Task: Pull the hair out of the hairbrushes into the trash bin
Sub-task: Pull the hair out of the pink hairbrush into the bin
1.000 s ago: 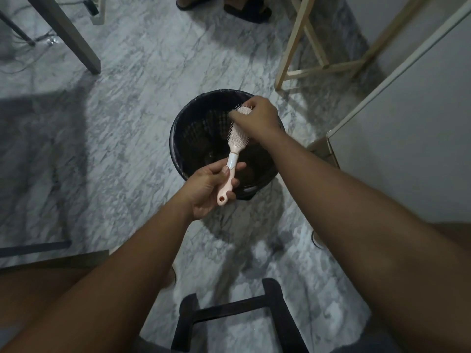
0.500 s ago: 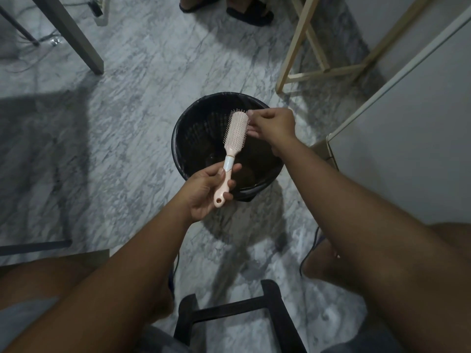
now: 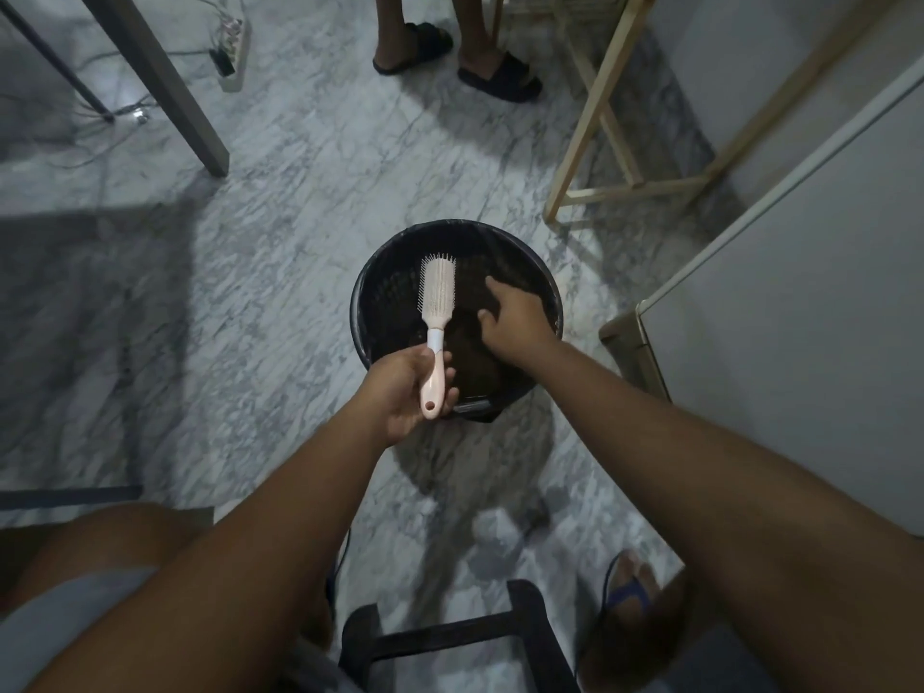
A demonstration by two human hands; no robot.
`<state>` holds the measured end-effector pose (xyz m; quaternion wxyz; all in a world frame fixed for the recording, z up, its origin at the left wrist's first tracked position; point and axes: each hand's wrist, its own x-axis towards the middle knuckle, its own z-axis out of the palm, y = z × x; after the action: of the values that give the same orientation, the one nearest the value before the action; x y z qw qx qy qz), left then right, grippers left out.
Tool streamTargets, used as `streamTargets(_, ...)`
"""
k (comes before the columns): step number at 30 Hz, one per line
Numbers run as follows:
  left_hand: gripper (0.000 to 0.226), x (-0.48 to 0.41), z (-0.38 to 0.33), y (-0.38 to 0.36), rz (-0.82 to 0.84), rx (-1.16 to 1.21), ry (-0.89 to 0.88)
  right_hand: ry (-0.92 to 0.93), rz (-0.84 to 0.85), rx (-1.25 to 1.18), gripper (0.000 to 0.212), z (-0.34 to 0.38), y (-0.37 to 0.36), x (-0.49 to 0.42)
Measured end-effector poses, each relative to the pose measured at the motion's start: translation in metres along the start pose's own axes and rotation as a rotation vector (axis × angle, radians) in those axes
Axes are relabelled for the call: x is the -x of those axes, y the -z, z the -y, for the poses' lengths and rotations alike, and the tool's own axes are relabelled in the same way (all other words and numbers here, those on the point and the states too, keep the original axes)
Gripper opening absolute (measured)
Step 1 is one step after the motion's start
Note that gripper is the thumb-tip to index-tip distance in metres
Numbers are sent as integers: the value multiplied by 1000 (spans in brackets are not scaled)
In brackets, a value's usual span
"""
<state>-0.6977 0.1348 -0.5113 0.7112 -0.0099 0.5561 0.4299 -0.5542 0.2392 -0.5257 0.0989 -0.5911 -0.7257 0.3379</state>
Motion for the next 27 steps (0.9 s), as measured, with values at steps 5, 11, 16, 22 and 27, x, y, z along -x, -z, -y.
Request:
streamTargets(5,21,-12,6,-4,-164,-152,46,44,179,350,75,-14,-22,3)
streamTargets(11,23,-27,4,-6,-185,-213,32,54,190,506,81,-27,-27,5)
streamTargets(16,22,-37,6,-12,-223,-325,28,26,208,534,82,-38,-29,3)
streamTargets(22,24,-45,7,-21,-218,-397,78,9,221,516,83,-42,-32,1)
streamTargets(27,24,-28,-7,-35,-207,-391,86,-14,216,504,83,-28,-11,6)
